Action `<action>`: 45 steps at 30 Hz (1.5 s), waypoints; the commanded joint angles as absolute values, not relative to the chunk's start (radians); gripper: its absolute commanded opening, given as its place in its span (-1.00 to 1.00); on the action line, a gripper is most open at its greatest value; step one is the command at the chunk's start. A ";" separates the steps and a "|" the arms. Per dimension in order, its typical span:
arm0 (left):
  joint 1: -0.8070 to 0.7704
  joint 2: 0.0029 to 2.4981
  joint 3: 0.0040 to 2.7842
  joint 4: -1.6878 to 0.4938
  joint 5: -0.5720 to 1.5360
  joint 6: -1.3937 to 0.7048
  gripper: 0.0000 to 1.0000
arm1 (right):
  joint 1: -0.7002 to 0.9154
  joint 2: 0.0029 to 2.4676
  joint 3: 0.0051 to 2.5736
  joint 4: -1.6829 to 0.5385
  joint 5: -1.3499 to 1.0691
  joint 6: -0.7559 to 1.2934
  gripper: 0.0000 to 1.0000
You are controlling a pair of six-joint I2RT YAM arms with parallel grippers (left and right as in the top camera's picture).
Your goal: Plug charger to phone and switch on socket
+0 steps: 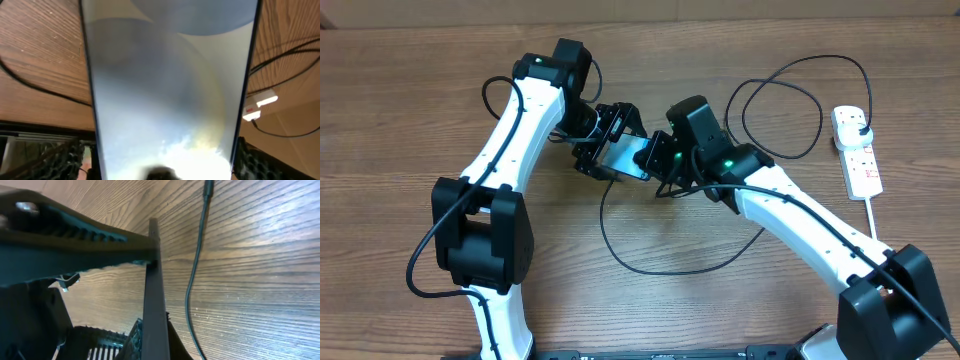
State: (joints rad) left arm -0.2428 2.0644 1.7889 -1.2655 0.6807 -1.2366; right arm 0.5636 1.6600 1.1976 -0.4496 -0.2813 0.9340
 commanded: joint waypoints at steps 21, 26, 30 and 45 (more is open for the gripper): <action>-0.236 2.057 1.815 -0.643 1.218 -0.855 0.81 | 0.274 1.433 1.198 -0.270 -0.261 1.271 -0.92; -0.236 2.057 1.815 -0.447 1.218 -1.100 0.65 | 0.300 1.433 1.198 -0.117 -0.181 1.425 -0.92; -0.236 2.057 1.815 -0.220 1.210 -1.298 0.55 | 0.334 1.433 1.198 -0.052 -0.124 1.444 -0.92; -0.242 2.057 1.815 -0.047 1.120 -1.528 -0.09 | 0.411 1.486 1.198 0.074 -0.105 1.592 -0.92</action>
